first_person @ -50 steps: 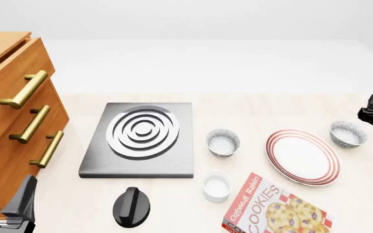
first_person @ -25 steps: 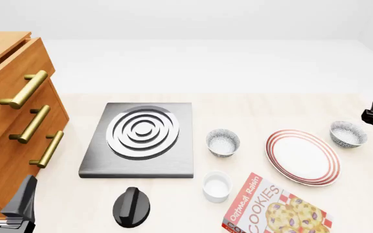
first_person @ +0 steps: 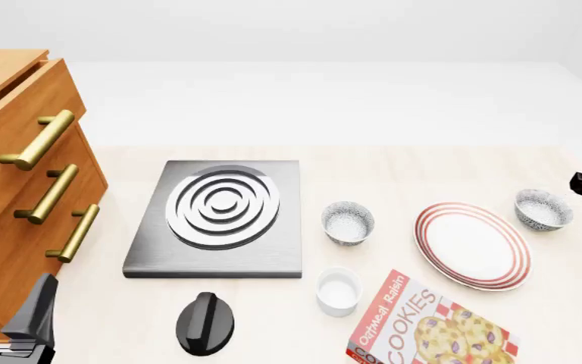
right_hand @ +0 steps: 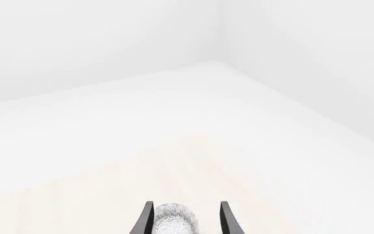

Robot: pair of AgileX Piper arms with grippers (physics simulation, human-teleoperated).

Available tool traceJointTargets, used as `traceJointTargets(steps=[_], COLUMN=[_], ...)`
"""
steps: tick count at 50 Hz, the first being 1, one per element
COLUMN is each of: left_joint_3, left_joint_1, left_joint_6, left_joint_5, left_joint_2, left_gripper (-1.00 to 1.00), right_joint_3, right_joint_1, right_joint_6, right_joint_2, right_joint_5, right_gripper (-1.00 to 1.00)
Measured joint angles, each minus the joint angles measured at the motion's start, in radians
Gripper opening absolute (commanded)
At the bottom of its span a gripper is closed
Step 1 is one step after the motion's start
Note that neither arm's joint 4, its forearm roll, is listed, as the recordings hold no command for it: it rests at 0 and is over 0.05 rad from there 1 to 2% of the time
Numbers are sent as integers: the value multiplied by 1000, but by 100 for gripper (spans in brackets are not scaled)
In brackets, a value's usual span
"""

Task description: Pick the akita bowl next to the plate and place it on the plate.

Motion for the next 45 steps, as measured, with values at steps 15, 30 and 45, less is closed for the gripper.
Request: traceJointTargets(steps=[15,30,45], left_joint_3=[0,0,0], left_joint_1=[0,0,0], left_joint_6=[0,0,0], left_joint_5=[0,0,0], left_joint_2=[0,0,0], left_gripper=[100,100,100], right_joint_3=[-6,-31,-65], right_joint_1=[-15,-25,-21], right_joint_6=[11,44,84], right_joint_2=[22,67,120], right_joint_5=[0,17,44], right_gripper=[100,100,100])
